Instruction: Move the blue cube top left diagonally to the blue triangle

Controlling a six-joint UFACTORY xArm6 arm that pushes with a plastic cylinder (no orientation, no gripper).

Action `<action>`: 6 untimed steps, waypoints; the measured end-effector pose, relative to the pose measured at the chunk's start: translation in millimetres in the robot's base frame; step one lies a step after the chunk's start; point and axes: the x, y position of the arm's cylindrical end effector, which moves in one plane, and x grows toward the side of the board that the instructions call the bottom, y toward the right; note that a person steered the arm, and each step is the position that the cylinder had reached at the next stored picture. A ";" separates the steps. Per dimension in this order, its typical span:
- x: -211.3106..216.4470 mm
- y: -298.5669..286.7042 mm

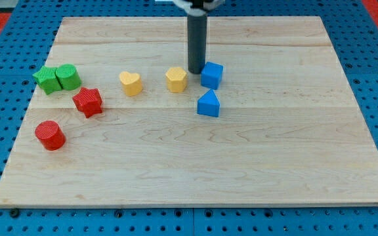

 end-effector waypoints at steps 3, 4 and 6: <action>105.3 13.7; 87.7 68.5; -8.9 75.2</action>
